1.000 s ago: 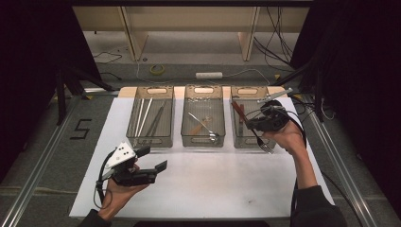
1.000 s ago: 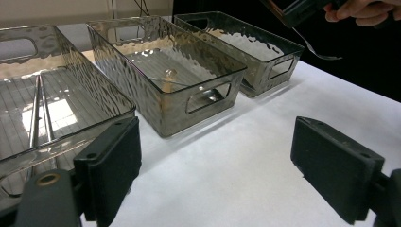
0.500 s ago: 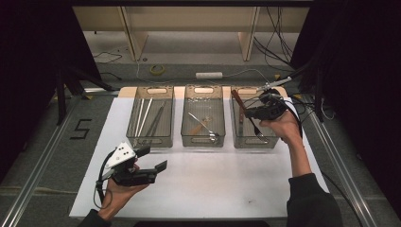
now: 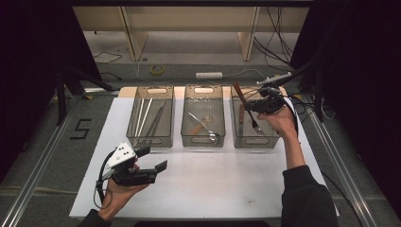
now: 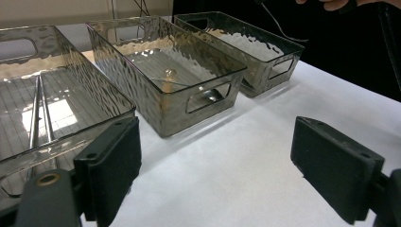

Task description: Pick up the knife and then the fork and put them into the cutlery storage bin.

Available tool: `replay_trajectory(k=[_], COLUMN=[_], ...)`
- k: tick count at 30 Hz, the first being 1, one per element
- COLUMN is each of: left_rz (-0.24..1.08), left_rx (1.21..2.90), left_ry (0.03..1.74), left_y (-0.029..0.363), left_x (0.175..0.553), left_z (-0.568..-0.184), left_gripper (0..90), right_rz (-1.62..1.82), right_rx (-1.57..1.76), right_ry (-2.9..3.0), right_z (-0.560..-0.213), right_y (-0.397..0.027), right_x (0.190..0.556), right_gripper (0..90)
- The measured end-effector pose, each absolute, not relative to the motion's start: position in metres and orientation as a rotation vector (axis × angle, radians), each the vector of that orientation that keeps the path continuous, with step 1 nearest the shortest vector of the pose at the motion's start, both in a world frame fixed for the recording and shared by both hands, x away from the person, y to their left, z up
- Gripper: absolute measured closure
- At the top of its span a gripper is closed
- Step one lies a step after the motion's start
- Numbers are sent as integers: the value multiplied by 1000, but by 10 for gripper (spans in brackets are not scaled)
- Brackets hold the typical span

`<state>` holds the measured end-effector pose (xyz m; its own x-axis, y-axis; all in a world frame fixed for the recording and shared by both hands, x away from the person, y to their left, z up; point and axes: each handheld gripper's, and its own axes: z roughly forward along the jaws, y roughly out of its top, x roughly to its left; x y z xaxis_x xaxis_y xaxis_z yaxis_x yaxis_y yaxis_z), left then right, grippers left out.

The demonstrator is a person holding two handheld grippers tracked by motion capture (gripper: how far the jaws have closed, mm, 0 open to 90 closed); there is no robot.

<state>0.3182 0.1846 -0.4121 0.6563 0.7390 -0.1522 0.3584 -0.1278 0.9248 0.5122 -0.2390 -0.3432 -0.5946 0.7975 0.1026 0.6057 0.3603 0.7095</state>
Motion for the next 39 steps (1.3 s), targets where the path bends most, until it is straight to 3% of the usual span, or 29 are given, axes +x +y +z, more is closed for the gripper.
replay_trajectory(k=[39], left_rz=[412], left_rx=[1725], left_ry=[895], left_y=[185], left_x=[318], left_z=[-412], left_gripper=[166], right_rz=[1009], right_rx=[1361], right_ry=[2228], right_z=[-369], right_y=[-240], right_x=[537], right_gripper=[779])
